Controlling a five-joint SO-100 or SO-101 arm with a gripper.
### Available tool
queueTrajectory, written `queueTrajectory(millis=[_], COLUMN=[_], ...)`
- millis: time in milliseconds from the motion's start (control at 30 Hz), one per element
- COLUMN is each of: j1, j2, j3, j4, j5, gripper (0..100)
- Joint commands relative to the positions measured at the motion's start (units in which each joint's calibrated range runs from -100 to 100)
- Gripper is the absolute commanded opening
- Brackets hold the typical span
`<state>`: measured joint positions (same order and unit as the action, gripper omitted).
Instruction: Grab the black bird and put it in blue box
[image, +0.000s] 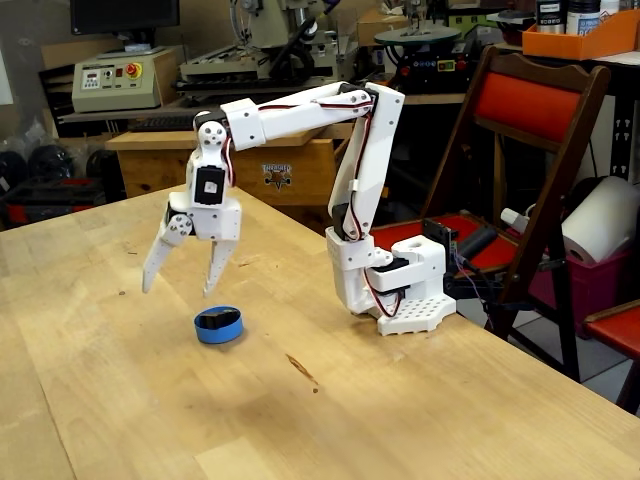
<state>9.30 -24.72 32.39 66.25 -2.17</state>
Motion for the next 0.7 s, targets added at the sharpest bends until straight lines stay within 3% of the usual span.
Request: queueTrajectory(millis=[0, 367, 667], j1=[-2.6, -2.9, -3.5], j2=[-6.6, -18.6, -32.9], j3=[-2.9, -1.7, 14.7], j4=[2.9, 6.5, 11.5], j5=[-0.2, -0.2, -0.2], gripper=[29, 29, 24])
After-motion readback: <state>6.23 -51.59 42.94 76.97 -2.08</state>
